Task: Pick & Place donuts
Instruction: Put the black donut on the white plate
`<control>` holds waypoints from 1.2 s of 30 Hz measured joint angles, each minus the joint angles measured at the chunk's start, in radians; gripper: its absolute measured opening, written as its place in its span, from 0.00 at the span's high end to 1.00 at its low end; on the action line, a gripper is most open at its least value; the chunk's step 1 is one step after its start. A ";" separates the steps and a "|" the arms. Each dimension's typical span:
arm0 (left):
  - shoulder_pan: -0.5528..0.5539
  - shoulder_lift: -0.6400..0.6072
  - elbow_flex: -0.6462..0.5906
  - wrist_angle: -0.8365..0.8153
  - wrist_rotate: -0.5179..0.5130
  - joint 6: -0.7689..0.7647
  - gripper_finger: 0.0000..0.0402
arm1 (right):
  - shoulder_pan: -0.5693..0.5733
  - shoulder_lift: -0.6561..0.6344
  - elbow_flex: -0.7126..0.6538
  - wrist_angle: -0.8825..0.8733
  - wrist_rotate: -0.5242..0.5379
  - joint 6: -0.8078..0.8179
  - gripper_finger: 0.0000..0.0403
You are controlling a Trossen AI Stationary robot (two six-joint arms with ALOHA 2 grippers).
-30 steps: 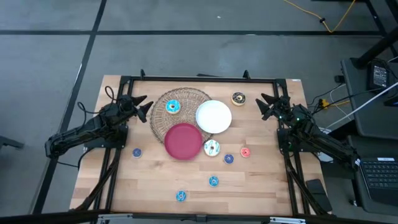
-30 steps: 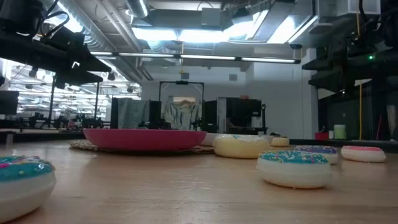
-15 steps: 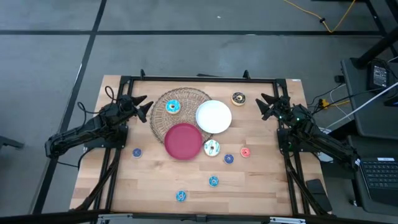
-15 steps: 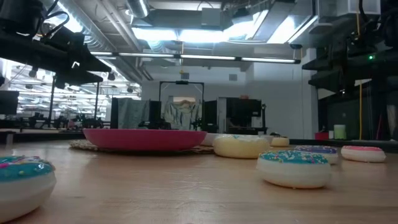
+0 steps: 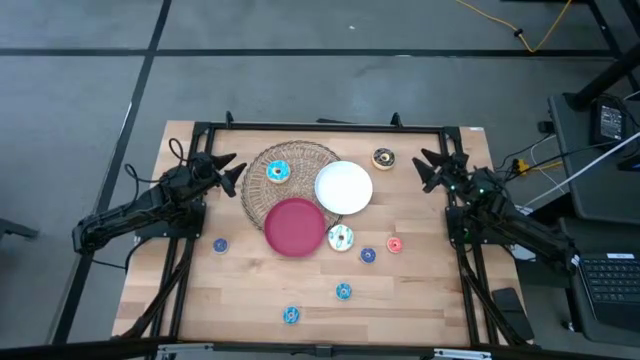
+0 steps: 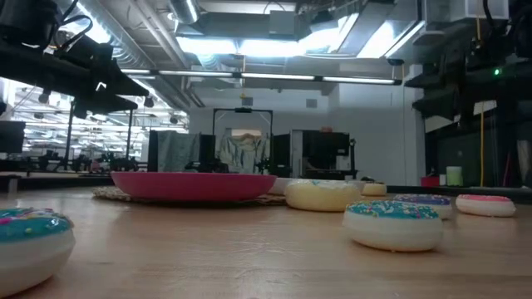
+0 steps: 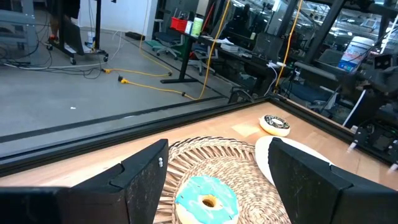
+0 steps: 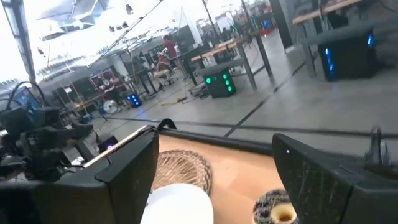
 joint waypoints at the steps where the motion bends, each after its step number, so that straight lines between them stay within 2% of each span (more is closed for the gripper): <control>1: 0.000 0.000 0.000 0.000 0.000 0.000 0.34 | 0.000 0.005 0.023 -0.017 0.002 -0.013 0.22; 7: 0.000 0.000 0.000 0.000 0.000 0.000 0.34 | 0.000 0.107 0.215 -0.216 0.098 -0.011 0.22; 15: 0.000 0.000 0.000 0.000 0.000 0.000 0.34 | 0.000 0.344 0.514 -0.391 0.197 -0.003 0.22; 26: 0.000 0.000 0.000 0.000 0.000 0.000 0.34 | 0.000 0.603 0.900 -0.646 0.339 0.232 0.22; 36: 0.000 0.000 0.000 0.000 0.000 0.000 0.34 | 0.000 0.825 1.215 -0.874 0.351 0.445 0.22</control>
